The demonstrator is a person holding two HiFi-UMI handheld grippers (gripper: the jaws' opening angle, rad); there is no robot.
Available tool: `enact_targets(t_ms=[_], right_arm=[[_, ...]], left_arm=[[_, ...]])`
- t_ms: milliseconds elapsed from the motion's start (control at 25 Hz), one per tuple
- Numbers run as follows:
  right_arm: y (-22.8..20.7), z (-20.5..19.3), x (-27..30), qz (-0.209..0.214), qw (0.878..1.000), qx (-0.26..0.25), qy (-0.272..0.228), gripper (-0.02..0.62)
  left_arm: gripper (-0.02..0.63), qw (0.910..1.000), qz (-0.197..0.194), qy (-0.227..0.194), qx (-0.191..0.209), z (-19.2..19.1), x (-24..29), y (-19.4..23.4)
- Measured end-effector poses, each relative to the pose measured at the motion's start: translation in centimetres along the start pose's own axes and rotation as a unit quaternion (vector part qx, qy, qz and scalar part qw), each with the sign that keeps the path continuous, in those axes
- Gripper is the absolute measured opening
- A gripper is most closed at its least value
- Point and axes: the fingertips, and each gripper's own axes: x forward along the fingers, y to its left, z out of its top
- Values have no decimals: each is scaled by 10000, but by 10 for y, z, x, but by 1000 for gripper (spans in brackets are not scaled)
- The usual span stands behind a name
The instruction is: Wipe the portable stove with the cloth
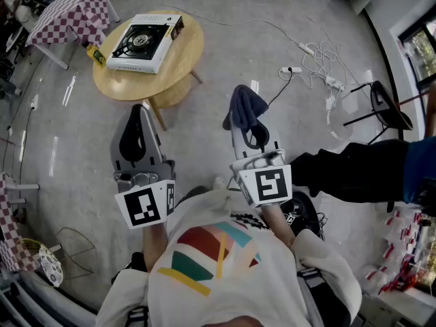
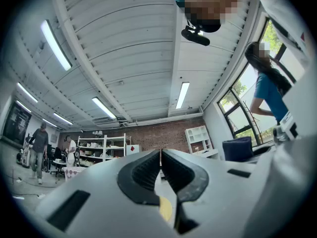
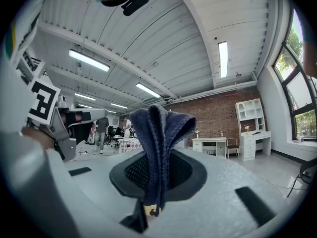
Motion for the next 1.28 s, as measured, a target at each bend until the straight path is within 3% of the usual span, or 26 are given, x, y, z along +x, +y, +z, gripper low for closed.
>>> enact_targets(t_ms=[480,760,1080,1280], right_arm=[[-5,0,0,27,9999,91,-49,32],[1,4,6,616,9961,545,-319,34],[28,-10,24,1224,9915,432,-95,34],[28,-10,37,1249,9917,272,-105,34]], left_arm=[[8,10000,44,-15,66,-1,-2,-5],[8,9998,165,19,131,-2,2,0],[9,9982,470,187,314,-13,0,25],[9,9979,584,144,258,-20,13,38]])
